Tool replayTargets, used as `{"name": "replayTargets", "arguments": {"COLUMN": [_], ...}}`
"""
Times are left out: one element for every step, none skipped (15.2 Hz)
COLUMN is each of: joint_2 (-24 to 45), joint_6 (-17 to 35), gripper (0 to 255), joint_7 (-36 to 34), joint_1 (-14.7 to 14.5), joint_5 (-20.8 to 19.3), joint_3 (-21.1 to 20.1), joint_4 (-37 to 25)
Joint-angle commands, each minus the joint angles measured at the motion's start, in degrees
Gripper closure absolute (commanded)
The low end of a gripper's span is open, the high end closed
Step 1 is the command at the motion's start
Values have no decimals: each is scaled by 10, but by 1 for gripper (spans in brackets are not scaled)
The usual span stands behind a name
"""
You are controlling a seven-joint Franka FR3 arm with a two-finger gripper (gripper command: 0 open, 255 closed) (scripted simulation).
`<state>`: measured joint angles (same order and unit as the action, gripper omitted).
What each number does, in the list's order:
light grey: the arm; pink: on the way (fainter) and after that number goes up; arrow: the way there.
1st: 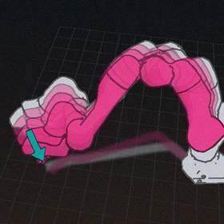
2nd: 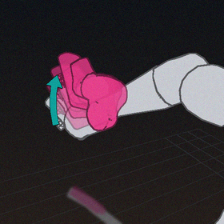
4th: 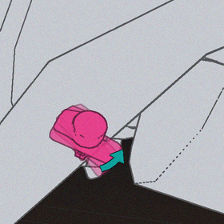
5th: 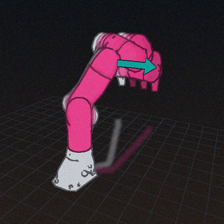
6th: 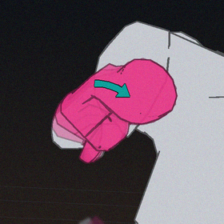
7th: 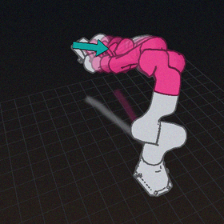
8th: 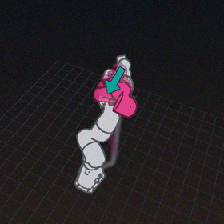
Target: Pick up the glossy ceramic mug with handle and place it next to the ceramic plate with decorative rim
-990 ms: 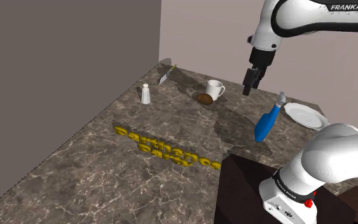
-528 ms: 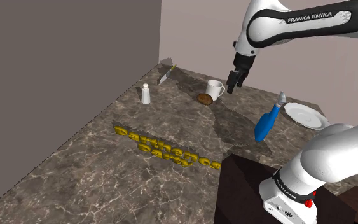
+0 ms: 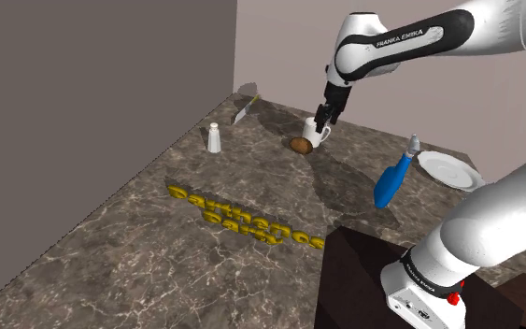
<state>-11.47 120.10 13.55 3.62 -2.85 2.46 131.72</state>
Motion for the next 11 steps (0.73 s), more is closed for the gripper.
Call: {"name": "replayTargets", "arguments": {"joint_2": [40, 60, 80, 100, 119, 139, 156, 160, 165, 169, 174], "joint_6": [29, 41, 52, 62, 72, 81, 88, 95, 102, 109, 116], "gripper": [0, 0, 0, 0, 0, 0, 0, 0, 0, 0, 0], "joint_7": [5, 7, 9, 11, 12, 14, 16, 16, 16, 16, 16], "joint_1": [4, 5, 7, 8, 9, 11, 12, 12, 13, 13, 13], "joint_5": [-3, -4, -4, -4, -4, -4, -4, -4, -4, -4, -4], "joint_3": [5, 6, 8, 10, 11, 13, 14, 14, 14, 14, 14], "joint_4": [-23, -36, -50, -64, -79, -95, -109, -106, -104, -101, -99]}}
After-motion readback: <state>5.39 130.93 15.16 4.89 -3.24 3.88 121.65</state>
